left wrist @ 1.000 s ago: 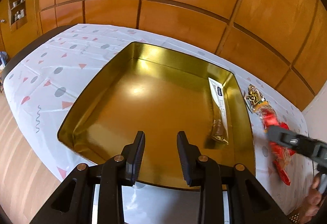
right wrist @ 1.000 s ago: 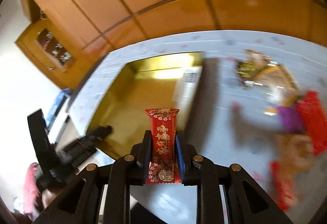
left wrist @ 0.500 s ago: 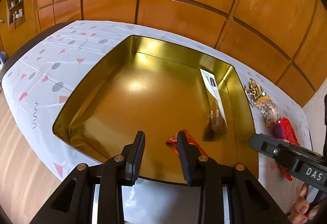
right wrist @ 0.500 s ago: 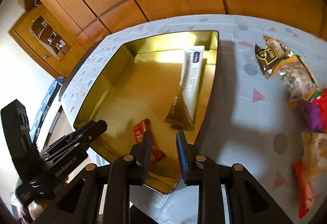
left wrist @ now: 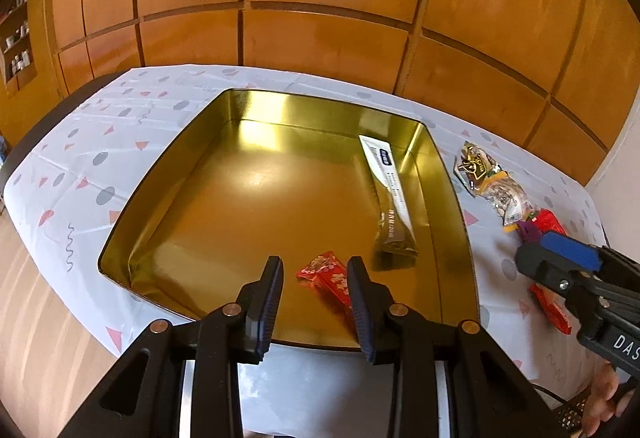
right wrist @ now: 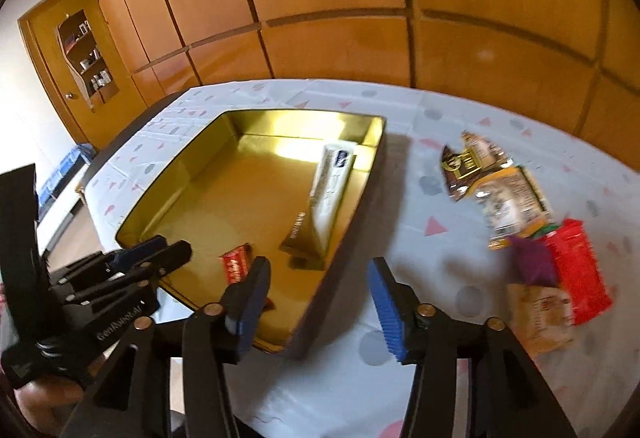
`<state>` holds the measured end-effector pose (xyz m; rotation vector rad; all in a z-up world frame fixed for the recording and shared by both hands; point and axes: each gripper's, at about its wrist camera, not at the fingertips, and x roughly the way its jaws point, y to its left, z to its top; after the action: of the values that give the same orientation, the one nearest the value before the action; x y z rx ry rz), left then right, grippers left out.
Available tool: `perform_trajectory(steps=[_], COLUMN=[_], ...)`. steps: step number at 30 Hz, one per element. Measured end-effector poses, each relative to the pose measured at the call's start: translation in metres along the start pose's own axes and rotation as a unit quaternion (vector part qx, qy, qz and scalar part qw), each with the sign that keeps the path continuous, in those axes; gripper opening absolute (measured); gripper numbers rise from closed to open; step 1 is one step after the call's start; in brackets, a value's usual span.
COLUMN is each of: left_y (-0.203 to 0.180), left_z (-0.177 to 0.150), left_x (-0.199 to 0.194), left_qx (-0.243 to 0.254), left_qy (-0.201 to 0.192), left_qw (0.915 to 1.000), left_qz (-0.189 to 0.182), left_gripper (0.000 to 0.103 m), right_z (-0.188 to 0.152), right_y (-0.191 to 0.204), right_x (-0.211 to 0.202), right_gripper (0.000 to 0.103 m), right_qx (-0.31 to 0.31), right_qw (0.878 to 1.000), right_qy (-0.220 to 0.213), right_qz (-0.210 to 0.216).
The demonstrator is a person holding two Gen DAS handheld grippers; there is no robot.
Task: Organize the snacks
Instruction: 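Reach the left tool to the pile and grasp the red-and-white pastry packet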
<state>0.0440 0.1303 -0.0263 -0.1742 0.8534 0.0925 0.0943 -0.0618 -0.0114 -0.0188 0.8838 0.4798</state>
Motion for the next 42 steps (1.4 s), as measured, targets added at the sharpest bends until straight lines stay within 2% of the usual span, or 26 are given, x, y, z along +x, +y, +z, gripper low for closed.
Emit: perform_trajectory(steps=[9, 19, 28, 31, 34, 38, 41, 42], left_y=[-0.016, -0.040, -0.065, -0.073, -0.084, -0.104, -0.125, -0.130], left_z=[-0.001, -0.003, -0.007, -0.007, -0.008, -0.010, -0.011, -0.012], left_x=[-0.003, -0.006, -0.008, -0.007, -0.007, -0.008, -0.008, -0.006], left_qx=[0.024, 0.059, 0.095, 0.107, 0.123, 0.150, 0.173, 0.176], left_qy=[0.001, 0.002, 0.007, 0.009, 0.014, 0.023, 0.036, 0.046], left_qw=[0.9997, 0.9982, 0.9950, 0.9936, 0.9914, 0.9865, 0.9802, 0.9783], left_qz=[-0.007, -0.015, -0.031, -0.036, -0.044, -0.063, -0.089, -0.100], left_gripper=[0.033, 0.033, 0.033, 0.033, 0.033, 0.033, 0.033, 0.033], right_z=[-0.014, -0.029, -0.027, -0.022, -0.014, -0.005, -0.007, -0.008], right_y=[-0.035, -0.106, -0.155, -0.174, -0.193, -0.229, -0.252, -0.261], right_x=[-0.029, -0.056, -0.082, -0.095, -0.103, -0.113, -0.110, -0.108], right_gripper=[0.066, 0.070, 0.078, 0.083, 0.083, 0.090, 0.095, 0.095], right_qx=[0.007, 0.048, 0.046, 0.040, 0.038, 0.031, 0.033, 0.050], right_qw=[0.999, 0.993, 0.982, 0.977, 0.971, 0.955, 0.943, 0.943], right_qy=[-0.017, -0.015, -0.028, -0.039, -0.050, -0.084, -0.093, -0.087], right_qz=[-0.035, -0.106, -0.179, -0.207, -0.231, -0.283, -0.317, -0.318])
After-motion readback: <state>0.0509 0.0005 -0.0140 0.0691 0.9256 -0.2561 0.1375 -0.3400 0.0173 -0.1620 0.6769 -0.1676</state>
